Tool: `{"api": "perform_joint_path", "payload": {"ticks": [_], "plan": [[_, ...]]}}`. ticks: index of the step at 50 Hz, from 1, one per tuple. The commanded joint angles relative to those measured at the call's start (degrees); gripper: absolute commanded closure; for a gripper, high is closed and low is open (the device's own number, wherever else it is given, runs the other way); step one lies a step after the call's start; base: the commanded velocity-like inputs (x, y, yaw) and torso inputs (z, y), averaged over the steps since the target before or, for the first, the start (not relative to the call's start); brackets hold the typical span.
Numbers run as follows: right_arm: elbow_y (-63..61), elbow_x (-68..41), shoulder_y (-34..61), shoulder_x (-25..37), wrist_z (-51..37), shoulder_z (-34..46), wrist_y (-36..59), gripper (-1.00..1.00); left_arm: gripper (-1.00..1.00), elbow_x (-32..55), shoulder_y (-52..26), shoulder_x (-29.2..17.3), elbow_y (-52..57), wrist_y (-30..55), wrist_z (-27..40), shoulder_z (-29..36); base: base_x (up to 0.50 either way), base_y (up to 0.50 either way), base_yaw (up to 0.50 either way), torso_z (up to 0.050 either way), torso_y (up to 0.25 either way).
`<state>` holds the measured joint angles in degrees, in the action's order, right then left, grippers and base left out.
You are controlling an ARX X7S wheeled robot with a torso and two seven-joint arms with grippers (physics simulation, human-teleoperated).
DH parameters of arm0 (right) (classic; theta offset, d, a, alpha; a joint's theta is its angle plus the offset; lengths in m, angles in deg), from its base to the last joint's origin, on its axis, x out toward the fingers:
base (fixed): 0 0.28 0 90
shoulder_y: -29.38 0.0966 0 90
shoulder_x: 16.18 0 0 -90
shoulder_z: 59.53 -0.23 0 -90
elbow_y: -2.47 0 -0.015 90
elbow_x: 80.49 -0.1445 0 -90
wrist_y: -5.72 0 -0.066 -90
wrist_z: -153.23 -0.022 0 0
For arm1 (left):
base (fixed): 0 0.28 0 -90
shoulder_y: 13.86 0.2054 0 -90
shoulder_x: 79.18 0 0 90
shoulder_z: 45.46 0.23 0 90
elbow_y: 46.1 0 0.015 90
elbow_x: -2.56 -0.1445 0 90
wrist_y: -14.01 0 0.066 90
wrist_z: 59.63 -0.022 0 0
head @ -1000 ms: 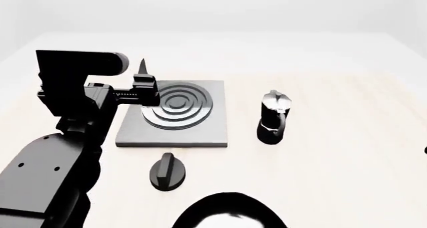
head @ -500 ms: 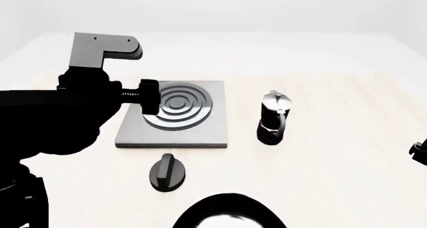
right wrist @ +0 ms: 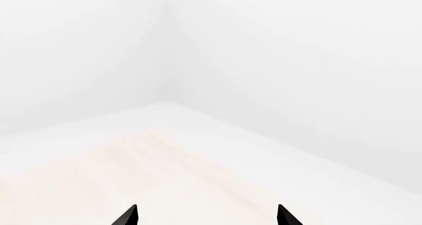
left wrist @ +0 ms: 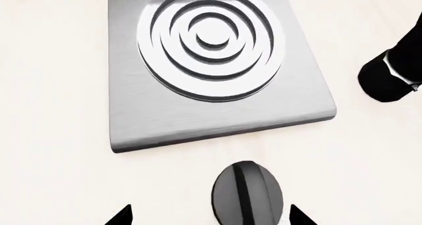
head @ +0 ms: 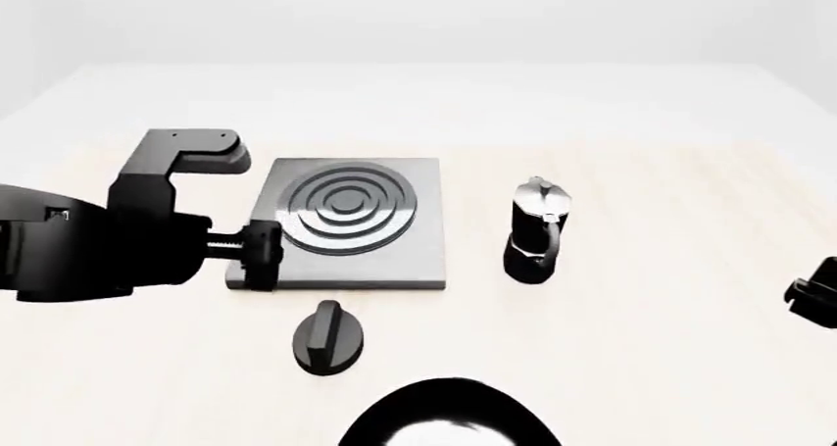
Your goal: Turn on the stove and put the frying pan on it.
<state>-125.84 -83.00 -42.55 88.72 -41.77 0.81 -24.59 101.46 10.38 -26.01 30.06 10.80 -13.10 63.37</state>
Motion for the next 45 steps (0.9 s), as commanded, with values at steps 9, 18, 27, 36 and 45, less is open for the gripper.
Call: {"api": "perform_joint_path", "payload": {"ticks": [9, 18, 27, 36, 45], "plan": [[0.8, -0.2, -0.1, 0.2, -0.2, 0.7, 0.6, -1.0, -1.0, -8.8, 1.9, -3.0, -1.9, -3.8, -18.7, 5.3, 0.0, 0.0, 0.0, 0.0, 0.0], [1.0, -0.4, -0.4, 0.2, -0.2, 0.7, 0.3, -1.0, -1.0, -12.7, 2.9, -2.2, -3.7, -6.3, -22.8, 7.9, 0.0, 0.0, 0.0, 0.0, 0.0], [1.3, -0.4, -0.5, 0.1, -0.4, 1.0, 0.1, -1.0, -1.0, -14.6, 4.4, -1.7, -4.1, -7.5, -24.3, 9.9, 0.0, 0.0, 0.0, 0.0, 0.0], [1.4, -0.6, -0.7, 0.0, -0.5, 1.0, -0.2, -1.0, -1.0, -16.1, 5.6, -1.1, -4.8, -8.5, -26.2, 11.6, 0.0, 0.0, 0.0, 0.0, 0.0], [1.2, -0.8, -0.5, 0.2, -0.6, 1.0, 0.2, -1.0, -1.0, -17.5, 6.4, -0.4, -5.2, -9.9, -28.9, 13.2, 0.0, 0.0, 0.0, 0.0, 0.0]]}}
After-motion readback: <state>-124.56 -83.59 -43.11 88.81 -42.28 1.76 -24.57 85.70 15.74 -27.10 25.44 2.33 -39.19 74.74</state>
